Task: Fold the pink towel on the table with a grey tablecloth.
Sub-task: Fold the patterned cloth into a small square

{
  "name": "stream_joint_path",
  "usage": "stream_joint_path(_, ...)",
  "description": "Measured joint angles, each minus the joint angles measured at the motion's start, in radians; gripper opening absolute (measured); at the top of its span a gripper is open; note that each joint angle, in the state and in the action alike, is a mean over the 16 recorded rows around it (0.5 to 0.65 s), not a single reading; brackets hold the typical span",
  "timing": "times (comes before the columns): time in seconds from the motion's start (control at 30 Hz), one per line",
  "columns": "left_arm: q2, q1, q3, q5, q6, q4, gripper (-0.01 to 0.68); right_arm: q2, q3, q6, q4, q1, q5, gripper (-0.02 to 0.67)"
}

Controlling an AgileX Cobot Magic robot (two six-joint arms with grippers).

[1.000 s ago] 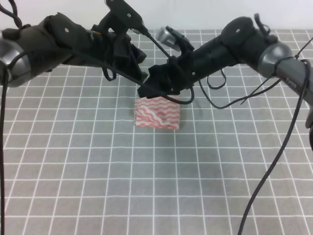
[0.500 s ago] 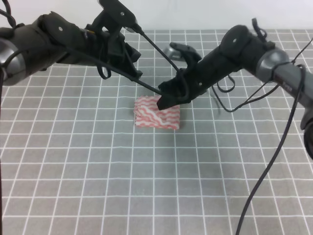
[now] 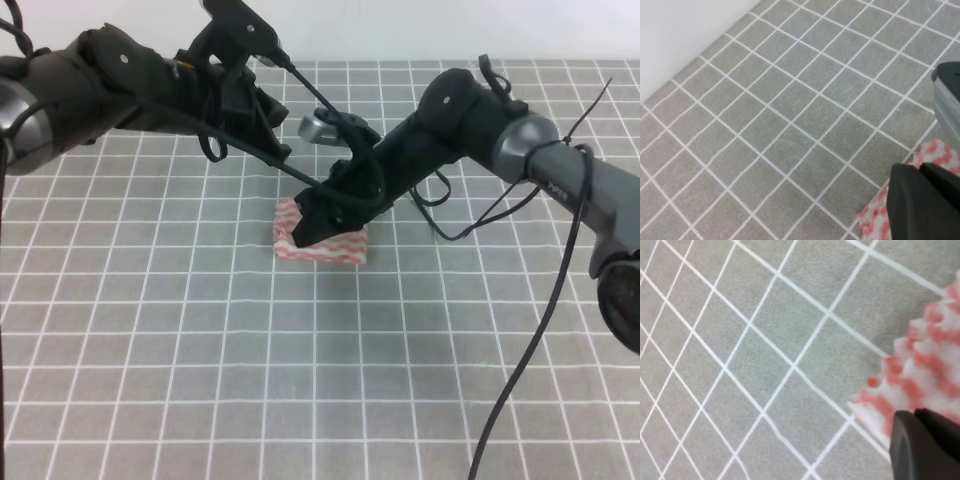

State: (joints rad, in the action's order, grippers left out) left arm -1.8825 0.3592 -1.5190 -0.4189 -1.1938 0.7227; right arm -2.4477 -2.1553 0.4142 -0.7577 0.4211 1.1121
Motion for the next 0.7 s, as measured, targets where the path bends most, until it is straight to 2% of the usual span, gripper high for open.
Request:
stream_joint_path(0.4, 0.001, 0.0, 0.0, -0.005, 0.0, 0.001, 0.006, -0.007, 0.0, 0.003, 0.031, 0.01, -0.003, -0.017)
stream_joint_path(0.7, -0.021, 0.0, 0.0, -0.097, 0.001, 0.0, 0.006, 0.048, 0.0, -0.004, 0.099, -0.035, 0.004, -0.017)
